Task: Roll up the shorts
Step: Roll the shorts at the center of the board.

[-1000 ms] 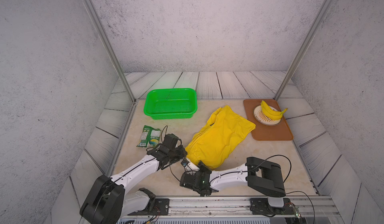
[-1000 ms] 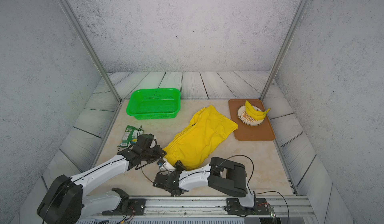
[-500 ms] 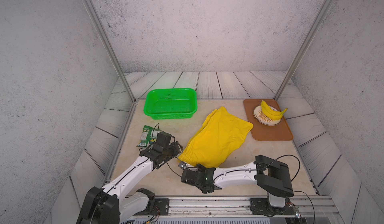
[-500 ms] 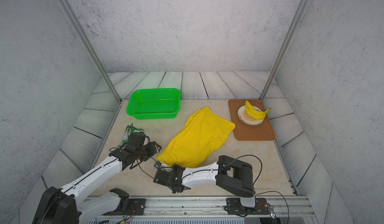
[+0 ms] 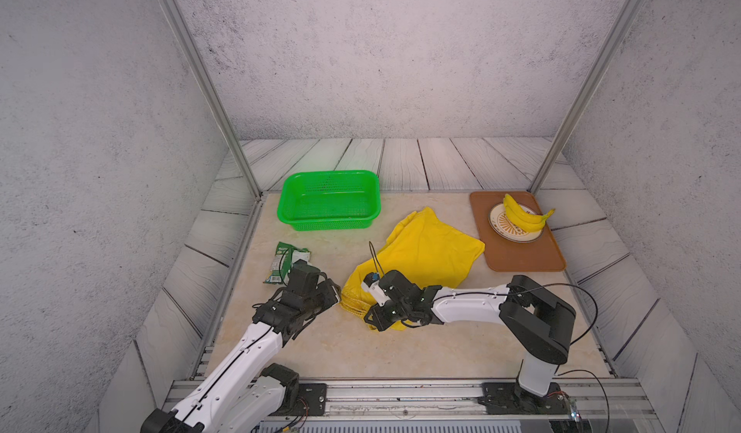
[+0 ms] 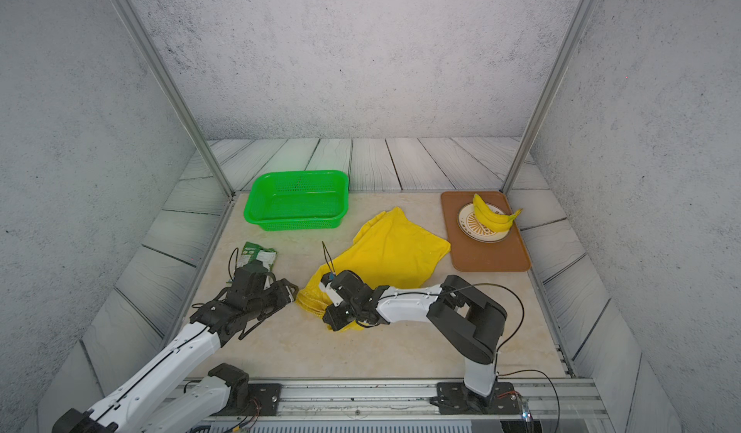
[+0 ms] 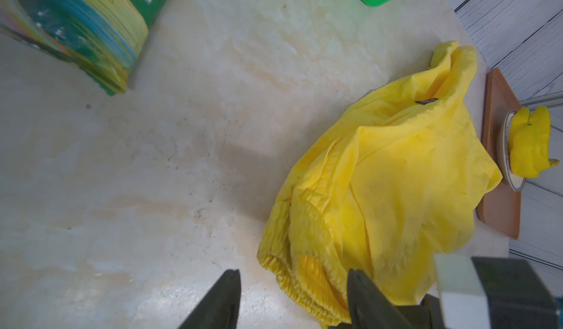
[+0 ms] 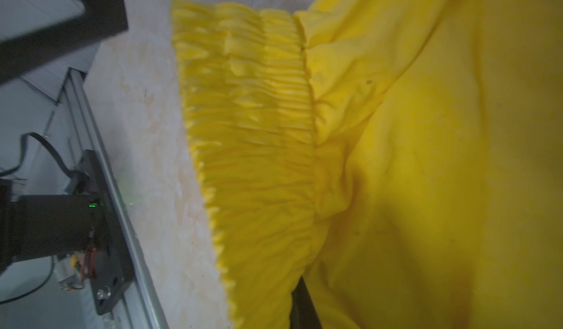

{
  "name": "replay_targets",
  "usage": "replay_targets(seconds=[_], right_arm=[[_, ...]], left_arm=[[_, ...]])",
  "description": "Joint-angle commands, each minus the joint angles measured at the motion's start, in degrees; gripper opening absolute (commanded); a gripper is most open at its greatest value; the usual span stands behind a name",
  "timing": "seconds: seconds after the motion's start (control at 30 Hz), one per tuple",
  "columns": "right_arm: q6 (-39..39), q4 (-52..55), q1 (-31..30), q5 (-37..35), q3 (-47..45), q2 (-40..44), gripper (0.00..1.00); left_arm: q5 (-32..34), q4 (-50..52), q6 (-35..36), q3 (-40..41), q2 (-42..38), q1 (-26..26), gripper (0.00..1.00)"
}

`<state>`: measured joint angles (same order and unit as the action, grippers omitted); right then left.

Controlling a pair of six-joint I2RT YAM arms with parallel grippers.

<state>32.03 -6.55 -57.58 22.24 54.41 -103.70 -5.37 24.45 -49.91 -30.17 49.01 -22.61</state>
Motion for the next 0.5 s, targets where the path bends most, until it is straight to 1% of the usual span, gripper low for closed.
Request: replay_targets(seconds=[0.0, 0.1, 0.17, 0.23, 0.3, 0.33, 0.4, 0.47], right_arm=[[10.8, -9.1, 3.0, 12.7, -4.1, -3.8, 0.0], [18.1, -18.5, 6.0, 16.9, -7.0, -7.7, 0.0], [21.6, -23.5, 7.3, 18.3, -8.2, -10.0, 0.0], [25.3, -29.1, 8.4, 19.2, -9.6, -12.2, 0.0], [28.8, -34.6, 9.6, 19.9, -10.9, -14.3, 0.0], [29.9, -36.3, 9.9, 20.2, -11.4, -14.9, 0.0], [31.1, -37.9, 10.6, 20.5, -11.7, -15.8, 0.0], [31.3, -38.4, 11.0, 20.8, -11.9, -16.1, 0.0]], left_arm=[[-0.5, -0.6, 0.8, 2.1, -2.6, 0.4, 0.61], [-1.6, -3.6, 0.3, 4.8, -4.6, 0.4, 0.63], [-2.3, -5.9, 0.0, 6.4, -5.2, 0.4, 0.63], [-3.4, -8.3, -1.0, 8.3, -5.2, 0.4, 0.6], [-4.7, -11.5, -2.5, 10.9, -4.7, 0.4, 0.54], [-5.1, -13.3, -3.2, 11.9, -4.2, 0.3, 0.52], [-5.6, -17.2, -4.4, 13.9, -2.8, 0.3, 0.51], [-5.2, -20.6, -4.4, 14.5, -1.3, 0.3, 0.55]])
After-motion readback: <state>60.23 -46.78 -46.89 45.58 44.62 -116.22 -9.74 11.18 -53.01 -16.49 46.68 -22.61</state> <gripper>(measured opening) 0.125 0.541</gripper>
